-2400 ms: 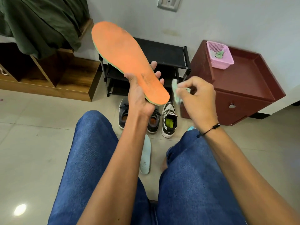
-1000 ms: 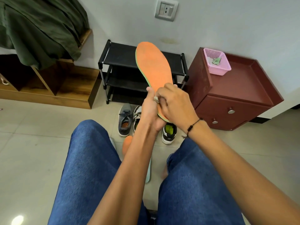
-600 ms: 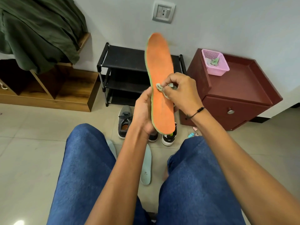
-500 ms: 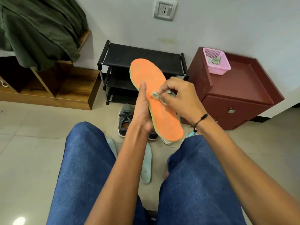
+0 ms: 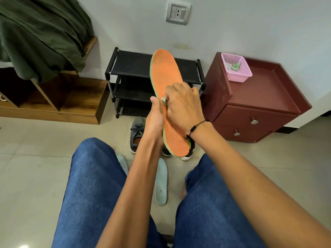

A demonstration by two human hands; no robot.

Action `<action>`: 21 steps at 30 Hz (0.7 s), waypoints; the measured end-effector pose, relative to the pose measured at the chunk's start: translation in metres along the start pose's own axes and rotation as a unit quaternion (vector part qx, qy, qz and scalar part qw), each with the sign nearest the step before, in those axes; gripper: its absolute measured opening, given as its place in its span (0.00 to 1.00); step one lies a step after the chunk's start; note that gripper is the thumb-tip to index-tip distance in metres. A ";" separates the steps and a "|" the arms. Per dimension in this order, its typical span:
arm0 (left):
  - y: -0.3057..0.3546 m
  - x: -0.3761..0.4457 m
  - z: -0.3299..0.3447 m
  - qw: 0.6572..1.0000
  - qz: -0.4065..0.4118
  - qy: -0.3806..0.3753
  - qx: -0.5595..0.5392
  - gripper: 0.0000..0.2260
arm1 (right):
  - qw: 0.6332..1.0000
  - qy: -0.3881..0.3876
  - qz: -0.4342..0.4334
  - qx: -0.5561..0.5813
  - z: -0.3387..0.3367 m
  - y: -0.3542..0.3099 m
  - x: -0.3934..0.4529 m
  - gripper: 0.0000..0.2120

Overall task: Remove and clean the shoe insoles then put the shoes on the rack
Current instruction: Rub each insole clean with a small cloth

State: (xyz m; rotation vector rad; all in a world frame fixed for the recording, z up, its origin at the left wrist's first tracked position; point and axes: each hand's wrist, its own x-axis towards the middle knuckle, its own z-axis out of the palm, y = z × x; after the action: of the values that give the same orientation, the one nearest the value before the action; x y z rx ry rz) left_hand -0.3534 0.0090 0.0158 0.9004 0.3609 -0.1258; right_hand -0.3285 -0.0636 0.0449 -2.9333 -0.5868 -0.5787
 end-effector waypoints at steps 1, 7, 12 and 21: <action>0.000 -0.002 0.001 1.000 0.001 -0.006 0.009 0.23 | 1.000 -0.005 0.015 -0.007 0.000 0.005 0.005 0.08; 0.008 -0.008 0.004 0.999 0.017 -0.015 0.025 0.24 | 0.974 0.113 0.041 0.193 -0.015 0.006 0.000 0.03; -0.001 -0.005 0.004 0.998 0.025 0.020 0.047 0.21 | 0.990 0.084 -0.044 0.104 -0.001 -0.009 -0.026 0.07; 0.004 -0.008 -0.002 0.998 -0.029 -0.050 0.027 0.26 | 0.998 0.020 0.010 0.057 0.003 0.012 0.011 0.03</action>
State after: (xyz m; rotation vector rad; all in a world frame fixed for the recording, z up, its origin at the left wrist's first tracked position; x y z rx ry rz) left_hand -0.3605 0.0123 0.0204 0.9341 0.2918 -0.2339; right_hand -0.3129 -0.0705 0.0463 -2.8117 -0.5649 -0.5795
